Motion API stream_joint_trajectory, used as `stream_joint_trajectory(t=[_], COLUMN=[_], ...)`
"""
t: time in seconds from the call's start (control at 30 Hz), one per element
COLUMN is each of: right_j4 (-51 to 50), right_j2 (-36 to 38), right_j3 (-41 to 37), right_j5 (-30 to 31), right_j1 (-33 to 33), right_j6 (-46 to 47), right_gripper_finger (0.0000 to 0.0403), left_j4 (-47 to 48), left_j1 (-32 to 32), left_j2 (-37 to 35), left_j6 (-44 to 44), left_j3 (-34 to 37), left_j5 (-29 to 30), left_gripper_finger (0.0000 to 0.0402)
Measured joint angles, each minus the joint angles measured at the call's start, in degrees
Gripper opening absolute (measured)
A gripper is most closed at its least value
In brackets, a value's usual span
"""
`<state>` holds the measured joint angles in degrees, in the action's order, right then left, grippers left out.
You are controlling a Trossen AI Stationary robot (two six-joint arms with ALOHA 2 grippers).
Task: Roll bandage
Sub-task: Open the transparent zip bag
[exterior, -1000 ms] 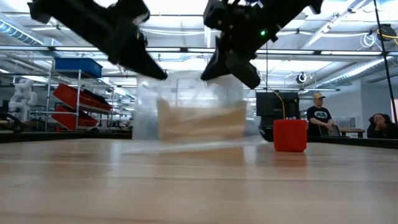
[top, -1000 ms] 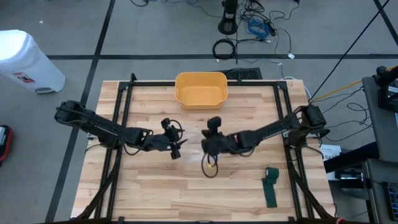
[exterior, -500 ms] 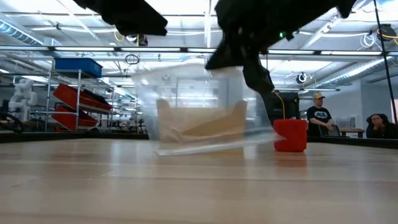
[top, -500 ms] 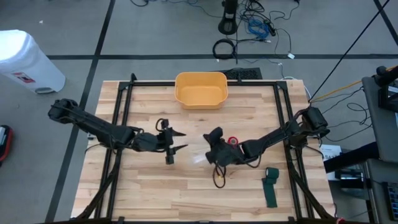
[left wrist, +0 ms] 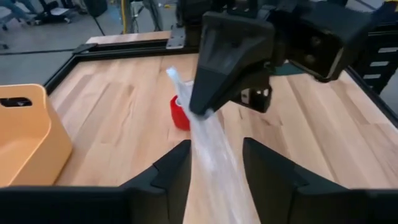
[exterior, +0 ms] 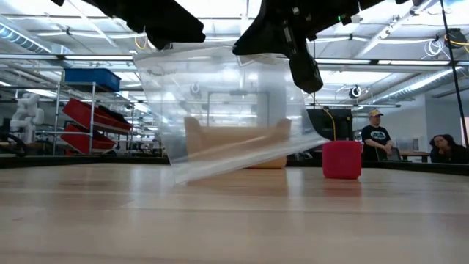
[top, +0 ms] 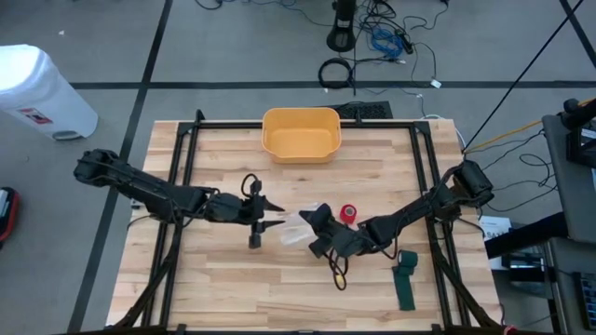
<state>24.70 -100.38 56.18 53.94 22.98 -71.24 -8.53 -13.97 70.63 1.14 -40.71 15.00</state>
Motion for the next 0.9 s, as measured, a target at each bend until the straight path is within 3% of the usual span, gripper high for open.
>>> stream_joint_trajectory(t=[0.2, 0.6, 0.8, 0.9], right_j4=[1.4, 4.0, 3.9, 3.5], right_j2=[0.0, 0.0, 0.0, 0.0], right_j3=[0.0, 0.0, 0.0, 0.0], right_j5=[0.0, 0.0, 0.0, 0.0], right_j1=[0.0, 0.0, 0.0, 0.0], right_j6=[-1.8, -4.9, -5.1, -5.8], right_gripper_finger=[0.0, 0.0, 0.0, 0.0], left_j4=[0.2, 0.9, 1.1, 1.4], left_j1=[1.1, 2.4, 2.4, 2.4], left_j2=[0.9, 3.1, 3.1, 3.1], left_j6=[1.3, 1.5, 1.2, 0.2], left_j3=[0.0, 0.0, 0.0, 0.0], left_j5=[-0.4, -0.2, 0.0, 1.1], left_gripper_finger=[0.0125, 0.0115, 0.002, 0.0007])
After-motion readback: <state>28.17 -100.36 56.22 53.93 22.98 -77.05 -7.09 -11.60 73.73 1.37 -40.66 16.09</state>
